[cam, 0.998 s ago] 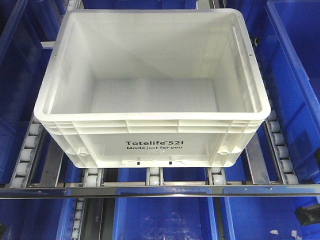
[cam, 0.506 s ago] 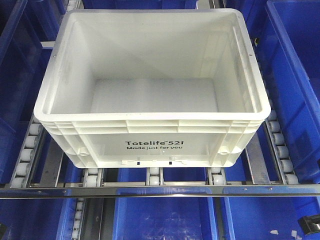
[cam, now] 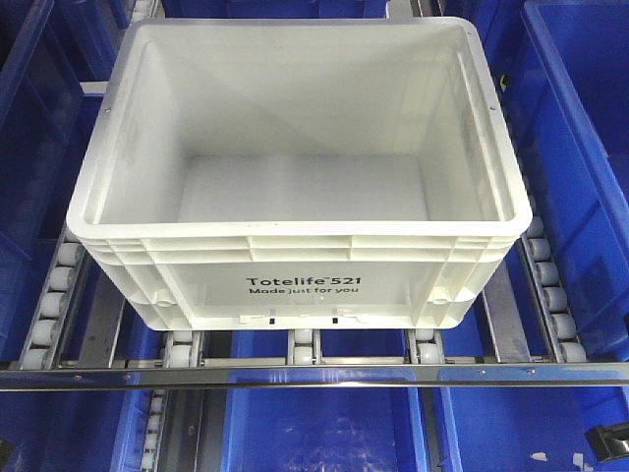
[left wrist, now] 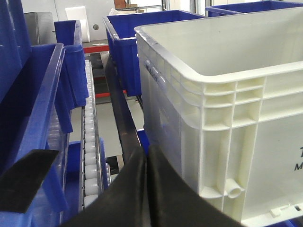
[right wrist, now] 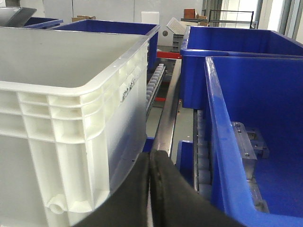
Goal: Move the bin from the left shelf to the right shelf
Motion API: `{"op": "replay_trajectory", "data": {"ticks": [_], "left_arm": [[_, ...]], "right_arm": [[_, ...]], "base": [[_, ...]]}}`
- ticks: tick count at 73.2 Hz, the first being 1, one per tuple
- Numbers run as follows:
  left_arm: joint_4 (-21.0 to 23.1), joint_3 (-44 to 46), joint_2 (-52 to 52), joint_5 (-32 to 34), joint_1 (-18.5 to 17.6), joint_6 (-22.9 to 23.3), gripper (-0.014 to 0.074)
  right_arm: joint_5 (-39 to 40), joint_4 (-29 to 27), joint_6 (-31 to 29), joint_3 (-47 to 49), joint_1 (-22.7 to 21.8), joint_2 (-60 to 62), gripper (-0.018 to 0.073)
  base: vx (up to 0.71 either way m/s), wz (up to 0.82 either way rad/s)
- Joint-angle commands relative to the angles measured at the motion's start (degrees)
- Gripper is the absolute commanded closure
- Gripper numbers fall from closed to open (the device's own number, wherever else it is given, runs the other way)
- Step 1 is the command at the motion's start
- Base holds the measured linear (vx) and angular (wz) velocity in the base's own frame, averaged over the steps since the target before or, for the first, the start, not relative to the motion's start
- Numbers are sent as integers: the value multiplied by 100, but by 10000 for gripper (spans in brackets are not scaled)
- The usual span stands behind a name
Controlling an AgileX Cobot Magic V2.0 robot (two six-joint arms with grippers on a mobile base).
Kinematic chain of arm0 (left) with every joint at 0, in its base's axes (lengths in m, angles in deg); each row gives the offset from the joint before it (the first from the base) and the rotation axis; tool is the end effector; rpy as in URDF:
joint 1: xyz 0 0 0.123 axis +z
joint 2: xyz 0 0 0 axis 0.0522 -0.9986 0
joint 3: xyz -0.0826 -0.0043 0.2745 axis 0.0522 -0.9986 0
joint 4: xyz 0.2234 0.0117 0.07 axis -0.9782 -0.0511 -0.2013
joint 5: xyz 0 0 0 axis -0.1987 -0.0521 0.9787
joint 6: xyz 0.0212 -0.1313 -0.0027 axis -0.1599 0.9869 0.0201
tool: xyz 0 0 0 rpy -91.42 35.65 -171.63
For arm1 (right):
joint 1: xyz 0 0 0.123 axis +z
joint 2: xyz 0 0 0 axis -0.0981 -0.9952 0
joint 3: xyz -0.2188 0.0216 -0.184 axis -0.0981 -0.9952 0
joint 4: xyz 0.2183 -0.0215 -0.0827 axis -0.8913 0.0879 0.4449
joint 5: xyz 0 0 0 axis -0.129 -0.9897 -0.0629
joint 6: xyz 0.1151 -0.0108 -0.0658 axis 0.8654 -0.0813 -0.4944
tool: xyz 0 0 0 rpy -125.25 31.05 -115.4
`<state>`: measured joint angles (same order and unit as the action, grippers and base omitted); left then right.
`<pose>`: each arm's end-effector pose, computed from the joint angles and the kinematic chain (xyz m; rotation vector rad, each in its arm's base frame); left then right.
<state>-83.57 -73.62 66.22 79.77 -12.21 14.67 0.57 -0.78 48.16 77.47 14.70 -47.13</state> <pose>0.0782 -0.0134 0.1982 0.2012 1.5610 -0.0598 0.0786 0.0131 0.2013 -0.1899 1.5372 0.0622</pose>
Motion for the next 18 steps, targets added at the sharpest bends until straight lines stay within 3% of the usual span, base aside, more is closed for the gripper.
{"op": "replay_trajectory", "data": {"ticks": [1, 18], "left_arm": [[16, 97, 73, 392, 0, 11, 604], [16, 97, 73, 392, 0, 11, 604]], "right_arm": [[415, 63, 9, -105, -21, 73, 567], [415, 63, 9, -105, -21, 73, 567]], "base": [[0, 0], [0, 0]]}}
